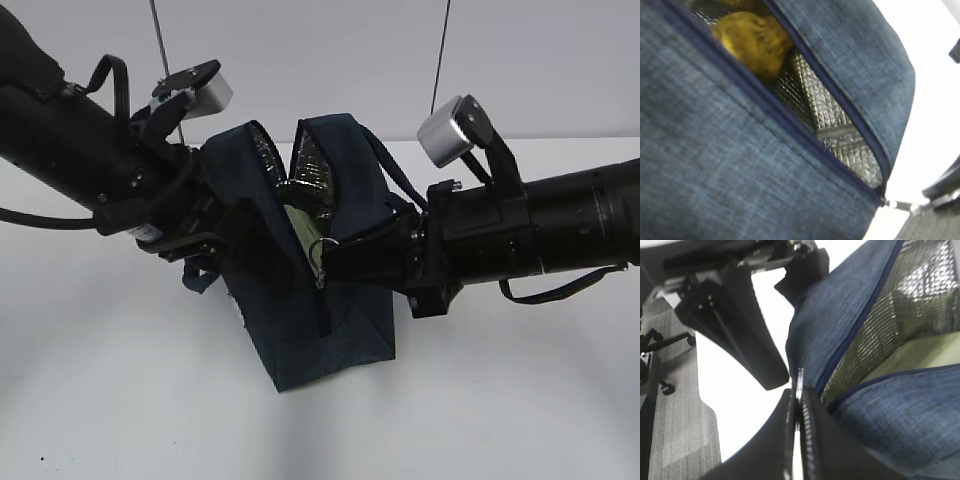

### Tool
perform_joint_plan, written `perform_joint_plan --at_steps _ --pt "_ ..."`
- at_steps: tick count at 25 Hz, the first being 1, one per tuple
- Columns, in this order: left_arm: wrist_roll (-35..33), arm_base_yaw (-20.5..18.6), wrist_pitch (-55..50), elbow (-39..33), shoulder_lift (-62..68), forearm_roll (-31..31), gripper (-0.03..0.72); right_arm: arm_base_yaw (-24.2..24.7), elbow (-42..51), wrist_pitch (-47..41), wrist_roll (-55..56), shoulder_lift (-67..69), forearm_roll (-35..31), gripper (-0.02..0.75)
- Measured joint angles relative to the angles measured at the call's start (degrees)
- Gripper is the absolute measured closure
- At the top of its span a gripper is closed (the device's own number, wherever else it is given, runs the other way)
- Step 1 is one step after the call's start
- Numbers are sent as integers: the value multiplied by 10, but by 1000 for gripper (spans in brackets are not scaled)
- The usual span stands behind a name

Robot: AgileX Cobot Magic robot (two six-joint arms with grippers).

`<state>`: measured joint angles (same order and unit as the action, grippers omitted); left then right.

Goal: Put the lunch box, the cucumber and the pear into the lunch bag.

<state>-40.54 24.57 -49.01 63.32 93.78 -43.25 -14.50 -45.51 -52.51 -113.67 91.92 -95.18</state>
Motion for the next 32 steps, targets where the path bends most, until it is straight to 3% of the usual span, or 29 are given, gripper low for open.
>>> perform_joint_plan --at_steps 9,12,17,22,25,32 --pt "0 0 -26 0 0 4 175 0 -21 1 0 -9 -10 732" --pt "0 0 -15 0 0 -3 270 0 -32 1 0 -9 -10 732" --pt "0 1 14 0 0 -32 503 0 -44 13 0 -9 -10 732" --pt "0 1 24 0 2 -35 631 0 -49 27 0 -9 -10 732" --pt "0 2 24 0 2 -21 678 0 -57 32 0 -8 -9 732" --pt "0 2 10 1 2 -1 684 -1 -90 49 0 -7 -2 732"
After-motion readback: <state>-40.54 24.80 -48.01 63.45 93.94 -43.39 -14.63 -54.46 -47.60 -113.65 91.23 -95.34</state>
